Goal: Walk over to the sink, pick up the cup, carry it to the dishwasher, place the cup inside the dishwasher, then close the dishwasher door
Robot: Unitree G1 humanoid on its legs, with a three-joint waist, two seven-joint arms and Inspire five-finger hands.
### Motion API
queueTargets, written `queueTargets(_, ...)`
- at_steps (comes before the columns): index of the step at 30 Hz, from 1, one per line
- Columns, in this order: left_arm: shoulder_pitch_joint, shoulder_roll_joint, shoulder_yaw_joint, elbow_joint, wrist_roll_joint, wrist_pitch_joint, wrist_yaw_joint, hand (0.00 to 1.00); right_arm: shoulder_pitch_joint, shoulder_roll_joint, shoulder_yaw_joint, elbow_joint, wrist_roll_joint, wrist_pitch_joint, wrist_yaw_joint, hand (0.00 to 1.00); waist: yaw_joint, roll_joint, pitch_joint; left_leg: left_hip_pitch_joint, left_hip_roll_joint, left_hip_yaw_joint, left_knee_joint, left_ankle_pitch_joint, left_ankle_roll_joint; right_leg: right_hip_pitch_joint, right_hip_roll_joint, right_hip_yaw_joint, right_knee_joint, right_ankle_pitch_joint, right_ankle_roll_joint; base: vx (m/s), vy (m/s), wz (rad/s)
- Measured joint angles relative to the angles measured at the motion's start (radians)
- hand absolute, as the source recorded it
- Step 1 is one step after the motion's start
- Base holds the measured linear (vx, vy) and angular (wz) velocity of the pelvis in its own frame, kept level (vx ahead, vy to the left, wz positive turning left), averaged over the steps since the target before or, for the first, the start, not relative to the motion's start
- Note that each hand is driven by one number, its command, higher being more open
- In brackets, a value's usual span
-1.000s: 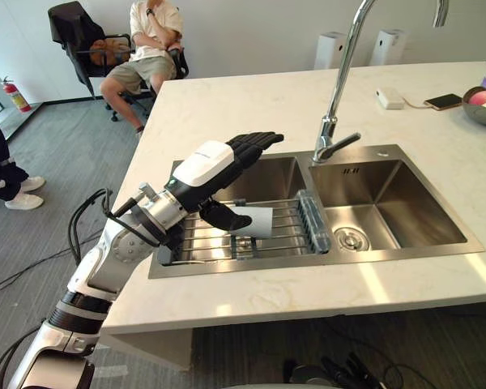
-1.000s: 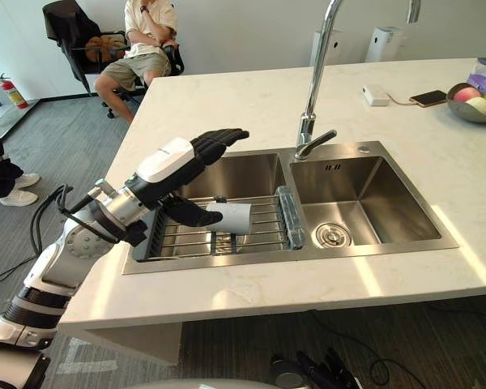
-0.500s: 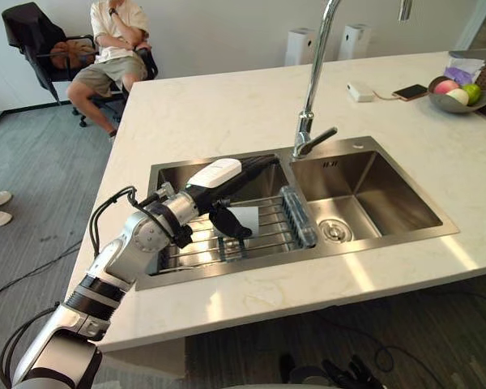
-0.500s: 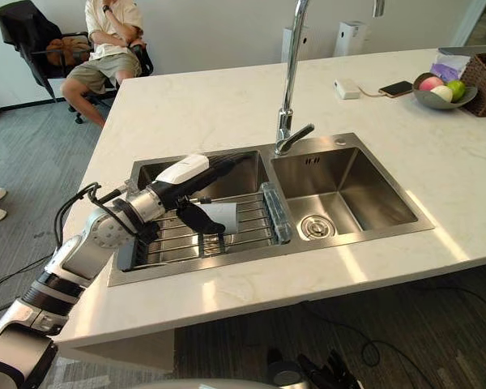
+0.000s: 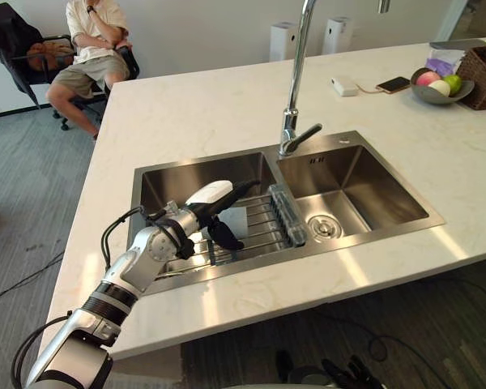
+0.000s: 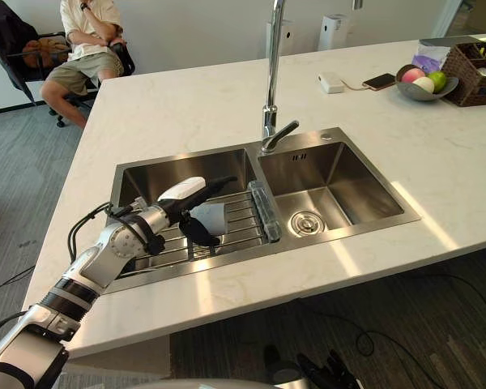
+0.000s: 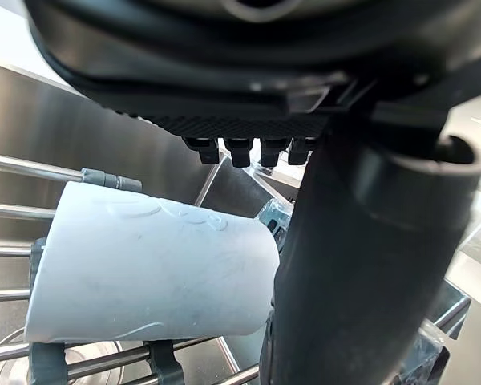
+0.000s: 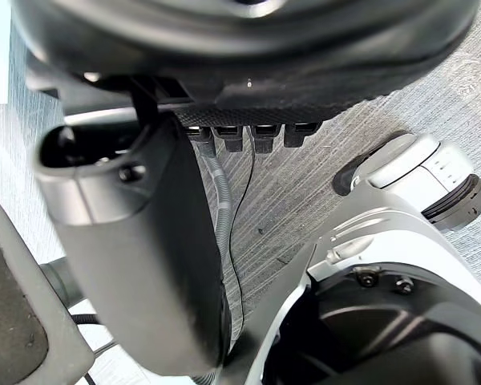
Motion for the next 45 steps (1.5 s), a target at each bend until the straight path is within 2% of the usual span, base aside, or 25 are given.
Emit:
queueTargets(7,0.037,-0.030,-0.004,0.001,0.010,0.004,0.037,1.00,-0.001,-0.009,0.008,-0.008,-0.019,-0.001,-0.029,1.00,-0.005,0.008,0.005,0.000,0.003,0.000,0.000,0.000,-0.001,0.000,0.002,0.000,-0.004,0.000,0.000,-0.01,-0.008,0.00)
queueTargets(20,0.074,-0.099,-0.022,0.069,0.127,0.012,0.217,1.00,-0.004,-0.019,0.048,-0.016,-0.047,-0.008,-0.073,1.00,-0.009,0.010,0.007,-0.003,0.005,-0.002,0.000,-0.001,-0.001,0.000,0.004,-0.003,-0.006,0.000,0.000,0.00,-0.003,0.00)
queueTargets(28,0.068,-0.118,-0.021,0.104,0.179,0.056,0.272,1.00,-0.004,-0.027,0.078,-0.019,-0.056,-0.008,-0.087,1.00,-0.014,0.010,0.007,-0.002,0.007,-0.002,0.000,-0.001,-0.001,0.000,0.006,-0.003,-0.006,0.000,0.000,0.00,0.000,0.00)
queueTargets(31,0.053,-0.118,-0.018,0.119,0.224,0.092,0.278,1.00,-0.004,-0.027,0.081,-0.019,-0.059,-0.008,-0.091,1.00,-0.014,0.010,0.007,-0.001,0.007,-0.002,0.001,-0.001,-0.001,0.000,0.006,-0.003,-0.006,0.000,0.000,0.00,0.000,0.00)
queueTargets(35,0.045,-0.123,-0.017,0.130,0.237,0.098,0.274,1.00,-0.004,-0.031,0.088,-0.022,-0.068,-0.007,-0.094,1.00,-0.014,0.010,0.007,-0.001,0.007,-0.002,0.001,-0.001,-0.001,0.002,0.006,-0.003,-0.007,0.000,0.000,0.00,0.000,0.00)
queueTargets(36,0.042,-0.123,-0.014,0.134,0.238,0.100,0.270,0.00,-0.004,-0.032,0.089,-0.024,-0.072,-0.007,-0.095,1.00,-0.014,0.010,0.006,-0.001,0.007,-0.002,0.001,-0.001,-0.001,0.002,0.006,-0.003,-0.007,0.000,0.000,0.00,0.000,0.00)
queueTargets(41,0.021,-0.130,0.002,0.145,0.286,0.112,0.216,0.00,-0.003,-0.040,0.103,-0.039,-0.080,0.002,-0.096,1.00,-0.014,0.010,0.007,-0.002,0.008,-0.002,0.003,-0.001,-0.002,0.002,0.006,-0.003,-0.007,-0.001,0.000,0.00,0.000,0.00)
queueTargets(45,-0.041,-0.132,0.031,0.187,0.324,0.128,0.213,0.00,-0.004,-0.045,0.117,-0.045,-0.080,0.006,-0.096,1.00,-0.021,0.010,0.007,-0.003,0.012,-0.001,0.004,-0.004,-0.007,0.001,0.010,-0.002,-0.007,-0.005,0.001,0.00,0.000,0.00)
